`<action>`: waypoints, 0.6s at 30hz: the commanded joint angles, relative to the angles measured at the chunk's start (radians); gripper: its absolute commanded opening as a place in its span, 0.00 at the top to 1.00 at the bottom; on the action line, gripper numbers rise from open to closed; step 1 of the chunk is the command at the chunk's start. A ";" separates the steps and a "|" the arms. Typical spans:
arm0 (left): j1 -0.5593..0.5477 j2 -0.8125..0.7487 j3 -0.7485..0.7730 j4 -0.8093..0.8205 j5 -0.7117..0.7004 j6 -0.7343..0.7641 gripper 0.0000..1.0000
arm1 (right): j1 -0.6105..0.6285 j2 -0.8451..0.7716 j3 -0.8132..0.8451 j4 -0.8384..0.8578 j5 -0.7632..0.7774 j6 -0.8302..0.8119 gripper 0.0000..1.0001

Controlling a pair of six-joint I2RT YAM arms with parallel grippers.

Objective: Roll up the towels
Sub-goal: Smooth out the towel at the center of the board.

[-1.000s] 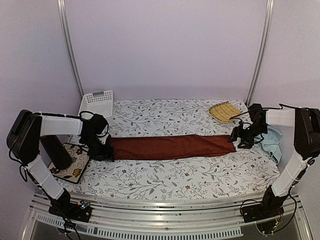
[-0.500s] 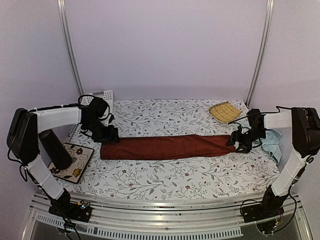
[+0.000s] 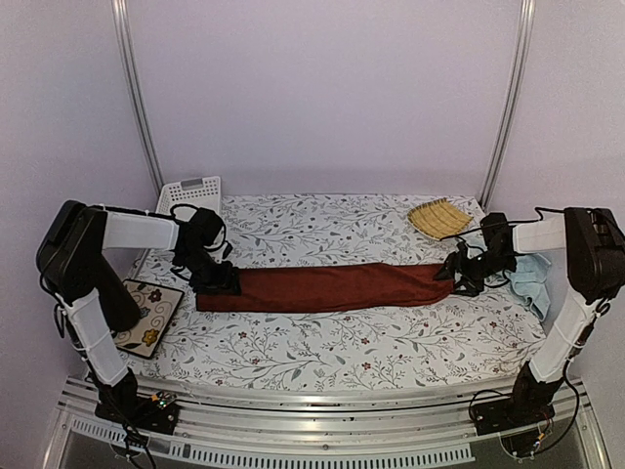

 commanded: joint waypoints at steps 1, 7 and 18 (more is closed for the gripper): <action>-0.015 0.014 -0.015 0.031 0.022 0.000 0.28 | 0.004 -0.058 0.037 -0.031 -0.083 0.012 0.30; -0.017 0.016 -0.017 0.031 0.016 0.005 0.28 | 0.002 -0.083 0.088 -0.015 -0.151 0.055 0.30; -0.018 -0.016 -0.068 0.050 0.013 -0.011 0.28 | 0.002 -0.095 0.039 -0.059 -0.024 0.021 0.31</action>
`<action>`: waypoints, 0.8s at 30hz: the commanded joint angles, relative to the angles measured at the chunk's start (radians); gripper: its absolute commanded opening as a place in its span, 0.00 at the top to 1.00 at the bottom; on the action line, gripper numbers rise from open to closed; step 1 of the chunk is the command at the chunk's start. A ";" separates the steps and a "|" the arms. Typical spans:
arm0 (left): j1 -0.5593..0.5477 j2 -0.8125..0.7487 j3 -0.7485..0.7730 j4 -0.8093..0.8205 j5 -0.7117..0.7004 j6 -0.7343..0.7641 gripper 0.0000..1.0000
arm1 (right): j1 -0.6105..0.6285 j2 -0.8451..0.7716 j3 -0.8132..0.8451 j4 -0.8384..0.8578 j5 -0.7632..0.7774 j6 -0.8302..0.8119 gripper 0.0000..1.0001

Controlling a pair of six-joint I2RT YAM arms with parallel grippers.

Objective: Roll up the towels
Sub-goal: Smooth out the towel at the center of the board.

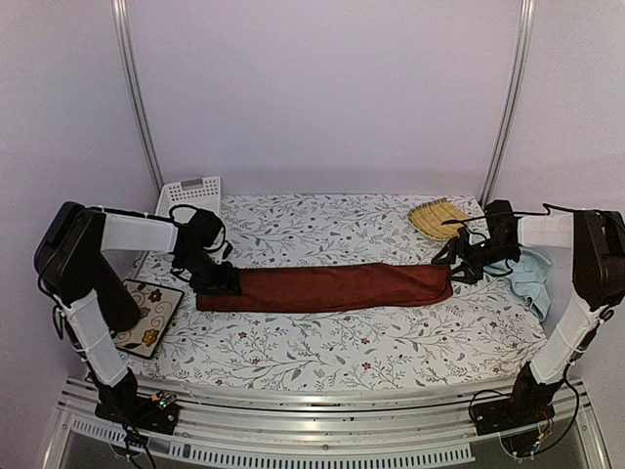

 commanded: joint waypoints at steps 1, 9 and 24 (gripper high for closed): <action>-0.014 -0.005 -0.047 0.013 0.016 -0.013 0.28 | 0.000 -0.058 -0.022 -0.046 0.110 -0.034 0.31; -0.024 0.018 -0.030 0.008 0.021 -0.008 0.28 | -0.023 -0.065 -0.115 -0.048 0.169 -0.035 0.34; -0.027 0.041 0.003 -0.016 0.011 0.012 0.29 | -0.025 0.070 -0.155 0.136 0.113 0.014 0.36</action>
